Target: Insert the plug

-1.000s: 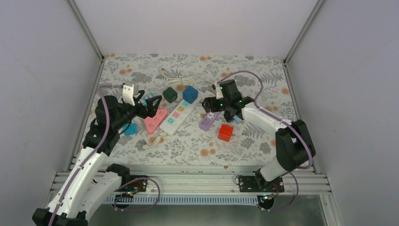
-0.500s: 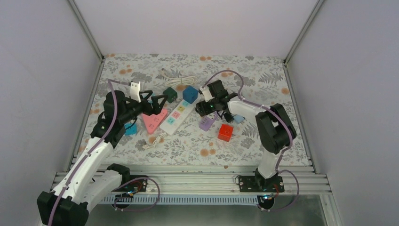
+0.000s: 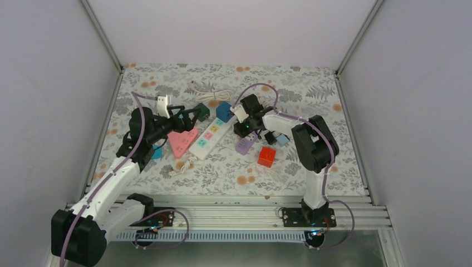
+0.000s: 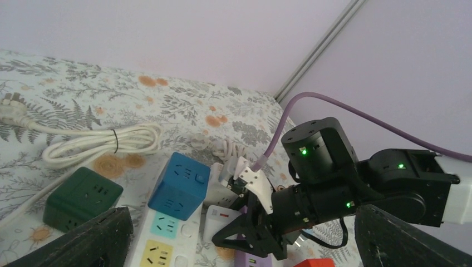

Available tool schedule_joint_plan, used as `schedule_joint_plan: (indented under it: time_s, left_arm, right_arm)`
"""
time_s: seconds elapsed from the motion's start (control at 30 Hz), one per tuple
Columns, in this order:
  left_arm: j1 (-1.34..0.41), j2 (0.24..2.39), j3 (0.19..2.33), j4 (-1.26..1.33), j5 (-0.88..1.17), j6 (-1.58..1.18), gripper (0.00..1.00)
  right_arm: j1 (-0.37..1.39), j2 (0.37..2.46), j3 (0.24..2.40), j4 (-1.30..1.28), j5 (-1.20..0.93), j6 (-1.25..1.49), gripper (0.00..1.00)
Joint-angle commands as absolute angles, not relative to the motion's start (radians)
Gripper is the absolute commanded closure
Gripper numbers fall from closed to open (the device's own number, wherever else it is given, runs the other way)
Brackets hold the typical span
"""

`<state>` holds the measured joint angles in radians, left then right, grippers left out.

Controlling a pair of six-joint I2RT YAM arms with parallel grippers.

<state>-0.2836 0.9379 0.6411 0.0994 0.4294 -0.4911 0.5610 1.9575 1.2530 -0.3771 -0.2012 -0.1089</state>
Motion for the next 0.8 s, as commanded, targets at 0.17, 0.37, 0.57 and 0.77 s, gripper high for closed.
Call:
schedule_joint_plan:
  time_s: [0.17, 0.37, 0.57, 0.77]
  left_arm:
    - [-0.295, 0.972, 0.638, 0.172, 0.431, -0.555, 0.01]
    - [-0.296, 0.932, 0.623, 0.134, 0.386, -0.555, 0.00]
    - [-0.296, 0.869, 0.605, 0.104, 0.398, -0.580, 0.00]
    - [-0.299, 0.850, 0.719, -0.069, 0.412, -0.467, 0.00]
  right_arm:
    - [0.562, 1.893, 1.251, -0.339, -0.204, -0.144, 0.74]
    - [0.575, 1.744, 1.202, -0.287, -0.342, -0.070, 0.74]
    - [0.650, 1.577, 1.079, -0.156, -0.349, 0.059, 0.75]
    - [0.725, 1.428, 0.915, 0.050, -0.319, 0.257, 0.71]
